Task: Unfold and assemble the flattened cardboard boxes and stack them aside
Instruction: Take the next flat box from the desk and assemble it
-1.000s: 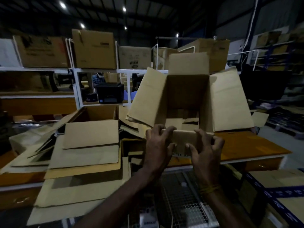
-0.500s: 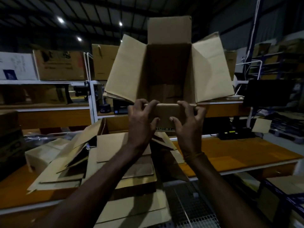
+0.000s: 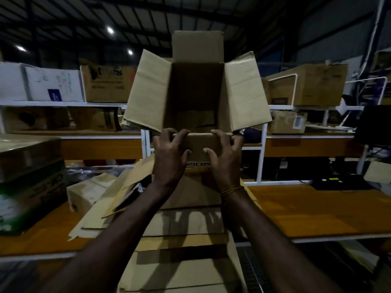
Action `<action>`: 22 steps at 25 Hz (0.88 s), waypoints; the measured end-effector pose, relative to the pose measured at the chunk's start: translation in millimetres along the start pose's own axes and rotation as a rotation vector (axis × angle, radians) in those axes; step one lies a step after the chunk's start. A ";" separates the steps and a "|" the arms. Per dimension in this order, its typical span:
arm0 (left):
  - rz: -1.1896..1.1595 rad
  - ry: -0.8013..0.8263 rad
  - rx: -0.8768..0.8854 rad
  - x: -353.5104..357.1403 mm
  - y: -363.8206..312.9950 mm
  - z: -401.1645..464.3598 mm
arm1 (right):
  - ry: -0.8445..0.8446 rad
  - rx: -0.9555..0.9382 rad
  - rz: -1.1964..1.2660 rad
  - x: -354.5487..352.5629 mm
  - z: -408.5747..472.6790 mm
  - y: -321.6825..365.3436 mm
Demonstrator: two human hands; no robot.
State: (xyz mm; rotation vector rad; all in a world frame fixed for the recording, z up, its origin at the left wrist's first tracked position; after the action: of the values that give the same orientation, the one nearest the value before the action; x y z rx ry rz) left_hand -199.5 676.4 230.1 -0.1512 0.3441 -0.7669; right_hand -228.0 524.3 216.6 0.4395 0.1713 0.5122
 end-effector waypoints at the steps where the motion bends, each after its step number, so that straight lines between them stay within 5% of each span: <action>1: 0.009 0.001 0.003 2.5 3.6 0.8 | -0.002 -0.002 0.003 4.7 -0.1 -1.8; 22: 0.161 0.105 -0.030 31.8 20.4 11.0 | 0.153 0.111 0.107 43.0 7.3 -41.5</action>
State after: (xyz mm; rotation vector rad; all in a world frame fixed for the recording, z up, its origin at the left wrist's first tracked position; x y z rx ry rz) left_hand -160.9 668.7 227.2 -0.1097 0.4619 -0.6121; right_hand -171.0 511.1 202.4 0.5198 0.3259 0.6441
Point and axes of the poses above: each hand's wrist, its own z-axis towards the middle knuckle, its own x-axis out of the palm, y = z × x, the point moved 1 cm from there along z, towards the middle knuckle, and after that the axes turned 6 degrees about -y, right-handed, at the moved point
